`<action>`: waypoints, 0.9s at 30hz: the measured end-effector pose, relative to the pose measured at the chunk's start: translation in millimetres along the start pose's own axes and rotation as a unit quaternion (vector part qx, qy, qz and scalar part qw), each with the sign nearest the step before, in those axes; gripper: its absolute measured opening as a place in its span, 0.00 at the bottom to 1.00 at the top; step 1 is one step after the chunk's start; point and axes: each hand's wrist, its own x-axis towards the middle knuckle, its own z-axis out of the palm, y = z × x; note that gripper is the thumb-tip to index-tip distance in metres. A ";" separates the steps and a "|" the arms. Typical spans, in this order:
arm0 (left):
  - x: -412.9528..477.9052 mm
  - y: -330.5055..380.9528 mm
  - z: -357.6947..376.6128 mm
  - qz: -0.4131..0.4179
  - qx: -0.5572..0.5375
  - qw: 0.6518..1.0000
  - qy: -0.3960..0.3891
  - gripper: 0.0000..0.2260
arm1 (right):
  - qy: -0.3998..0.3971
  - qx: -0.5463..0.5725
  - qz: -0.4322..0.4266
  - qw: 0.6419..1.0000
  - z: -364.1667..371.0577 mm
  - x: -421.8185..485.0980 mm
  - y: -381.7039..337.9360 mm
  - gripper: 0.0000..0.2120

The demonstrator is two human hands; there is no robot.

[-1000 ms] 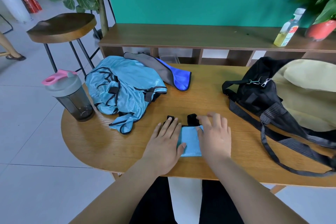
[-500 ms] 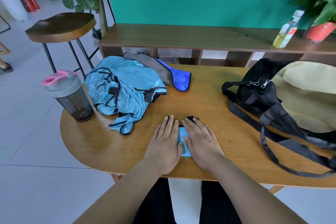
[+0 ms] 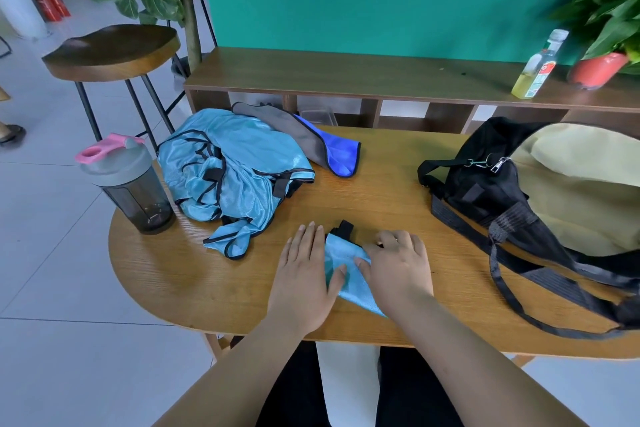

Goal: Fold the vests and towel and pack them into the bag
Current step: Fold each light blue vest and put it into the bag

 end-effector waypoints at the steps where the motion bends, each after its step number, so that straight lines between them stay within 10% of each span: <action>1: -0.2 -0.9 -0.1 -0.005 -0.008 1.000 0.010 0.35 | -0.009 -0.004 0.002 1.000 -3.4 1.7 2.7 0.20; 16: -7.4 6.9 -13.8 -0.059 0.016 0.990 0.125 0.23 | -0.167 0.123 0.037 0.978 -19.1 5.5 48.4 0.32; 27: 2.0 50.5 -42.8 -0.210 -0.154 0.963 -0.068 0.20 | -0.100 0.218 0.117 0.964 -7.7 -18.2 40.3 0.25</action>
